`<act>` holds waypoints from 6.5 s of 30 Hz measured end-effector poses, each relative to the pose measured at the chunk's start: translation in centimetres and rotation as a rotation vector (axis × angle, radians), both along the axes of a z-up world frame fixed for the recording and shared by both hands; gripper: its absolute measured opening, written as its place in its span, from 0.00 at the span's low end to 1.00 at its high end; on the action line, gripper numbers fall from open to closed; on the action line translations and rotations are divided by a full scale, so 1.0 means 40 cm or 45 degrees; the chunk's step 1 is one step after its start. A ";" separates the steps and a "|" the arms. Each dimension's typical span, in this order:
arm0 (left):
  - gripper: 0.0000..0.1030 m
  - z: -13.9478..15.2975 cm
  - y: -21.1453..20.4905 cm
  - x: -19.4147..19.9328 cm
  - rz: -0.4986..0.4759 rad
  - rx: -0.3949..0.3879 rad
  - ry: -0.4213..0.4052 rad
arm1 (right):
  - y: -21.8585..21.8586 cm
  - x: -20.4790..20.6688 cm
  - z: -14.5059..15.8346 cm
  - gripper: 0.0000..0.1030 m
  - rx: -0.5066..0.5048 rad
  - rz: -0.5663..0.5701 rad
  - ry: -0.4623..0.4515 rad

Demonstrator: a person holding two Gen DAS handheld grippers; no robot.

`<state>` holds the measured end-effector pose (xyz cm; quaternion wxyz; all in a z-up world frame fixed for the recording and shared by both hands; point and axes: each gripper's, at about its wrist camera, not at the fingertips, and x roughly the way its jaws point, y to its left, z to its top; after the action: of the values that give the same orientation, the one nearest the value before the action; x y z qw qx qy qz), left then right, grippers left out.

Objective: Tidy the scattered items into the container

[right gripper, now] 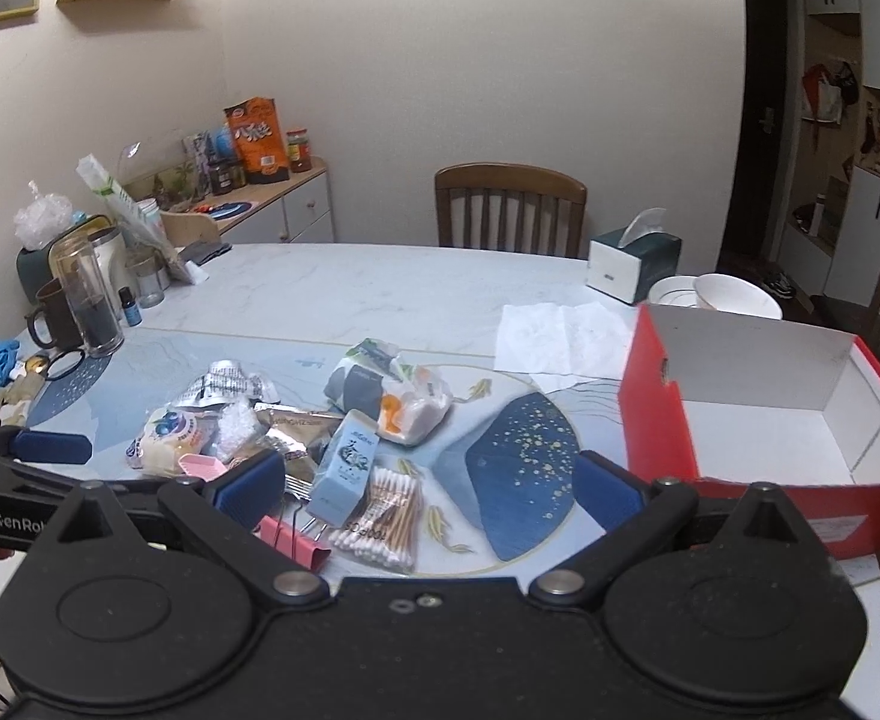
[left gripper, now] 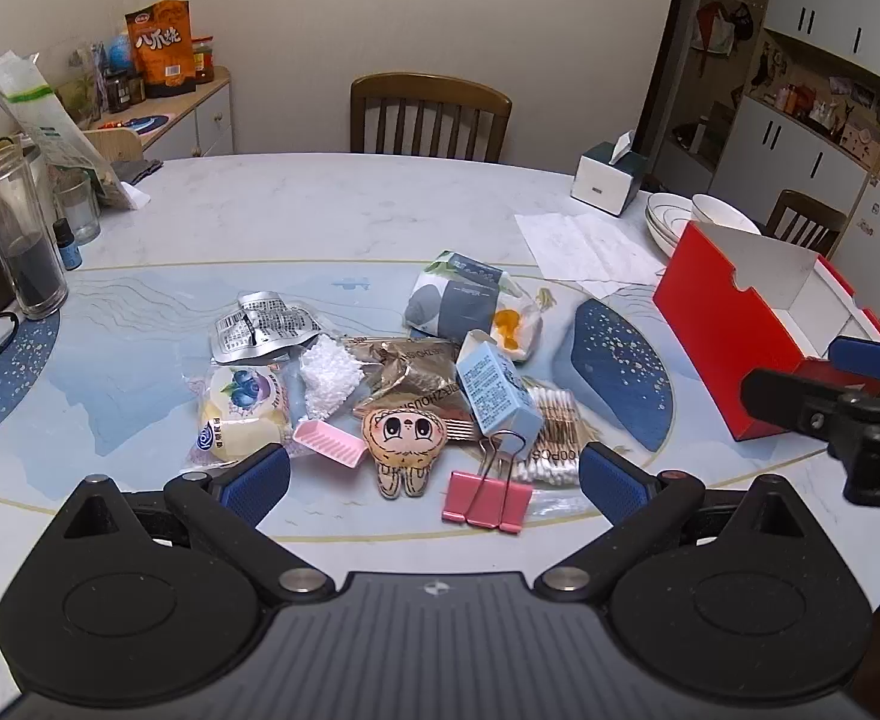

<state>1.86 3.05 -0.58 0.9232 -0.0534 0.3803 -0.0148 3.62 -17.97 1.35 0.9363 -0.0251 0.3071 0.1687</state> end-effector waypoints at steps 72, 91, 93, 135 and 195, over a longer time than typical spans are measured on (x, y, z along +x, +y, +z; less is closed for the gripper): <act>0.49 -0.204 0.309 0.245 -0.018 -0.008 0.164 | 0.286 0.293 -0.207 0.31 -0.171 0.018 0.346; 0.48 -0.093 0.290 0.145 -0.140 -0.053 0.049 | 0.262 0.195 -0.104 0.30 -0.097 -0.036 0.290; 0.48 -0.080 0.282 0.139 -0.162 -0.053 0.036 | 0.257 0.182 -0.089 0.30 -0.089 -0.039 0.279; 0.48 0.091 -0.351 0.283 -0.362 -0.011 -0.063 | -0.374 0.268 0.055 0.28 0.058 -0.070 0.175; 0.61 -0.187 -0.882 0.641 -0.939 0.182 0.520 | -0.643 0.533 -0.250 0.31 -0.276 -0.206 0.643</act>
<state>27.51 -32.25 -8.05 0.7632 0.1485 0.5490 -0.3067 24.92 -43.69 -8.66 0.8324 -0.0575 0.5478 0.0605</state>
